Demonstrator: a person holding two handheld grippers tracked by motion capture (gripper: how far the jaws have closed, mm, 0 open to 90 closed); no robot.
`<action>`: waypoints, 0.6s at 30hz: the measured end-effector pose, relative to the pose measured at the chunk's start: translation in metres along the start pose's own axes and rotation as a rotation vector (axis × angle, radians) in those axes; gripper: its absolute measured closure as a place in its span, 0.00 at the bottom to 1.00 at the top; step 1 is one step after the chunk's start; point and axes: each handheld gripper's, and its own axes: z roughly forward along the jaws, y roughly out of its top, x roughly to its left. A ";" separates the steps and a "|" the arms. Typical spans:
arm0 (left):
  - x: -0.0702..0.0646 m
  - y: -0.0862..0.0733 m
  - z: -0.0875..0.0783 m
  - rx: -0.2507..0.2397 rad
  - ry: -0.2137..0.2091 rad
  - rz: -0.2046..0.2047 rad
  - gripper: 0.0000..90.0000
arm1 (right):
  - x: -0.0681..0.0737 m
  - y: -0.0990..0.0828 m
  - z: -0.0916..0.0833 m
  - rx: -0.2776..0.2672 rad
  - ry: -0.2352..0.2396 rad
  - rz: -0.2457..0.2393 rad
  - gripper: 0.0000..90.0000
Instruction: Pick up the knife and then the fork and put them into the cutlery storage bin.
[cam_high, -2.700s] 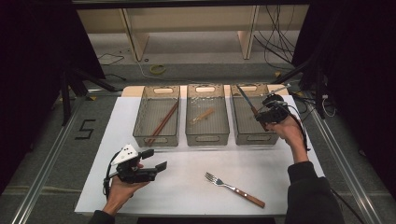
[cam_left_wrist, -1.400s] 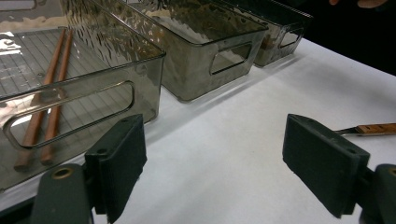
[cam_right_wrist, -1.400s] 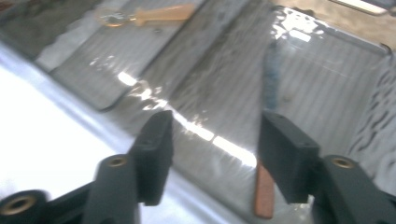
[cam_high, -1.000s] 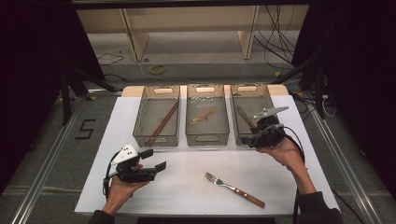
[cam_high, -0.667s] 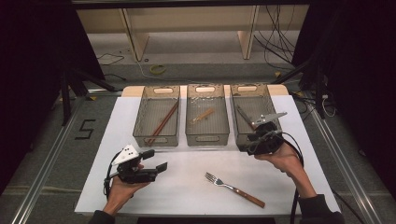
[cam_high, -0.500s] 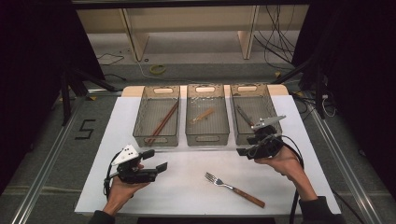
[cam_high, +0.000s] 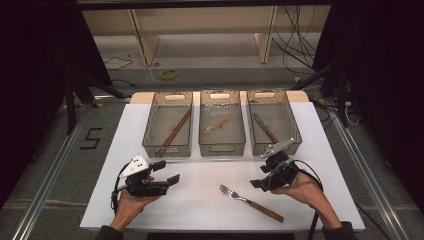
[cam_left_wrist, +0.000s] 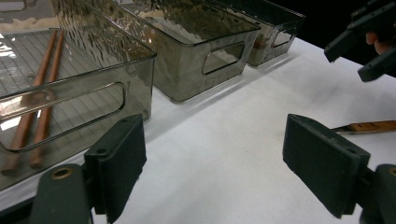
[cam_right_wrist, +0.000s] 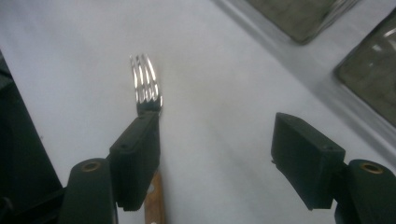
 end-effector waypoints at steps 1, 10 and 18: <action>0.000 0.000 0.000 0.003 0.000 0.004 0.23 | 0.002 -0.001 0.001 0.008 0.002 -0.009 0.37; -0.001 0.000 -0.001 -0.005 -0.003 0.005 0.23 | 0.018 -0.008 0.005 0.052 -0.005 -0.044 0.38; -0.001 0.001 -0.001 -0.004 0.000 0.010 0.23 | 0.027 -0.015 0.014 0.093 0.003 -0.064 0.38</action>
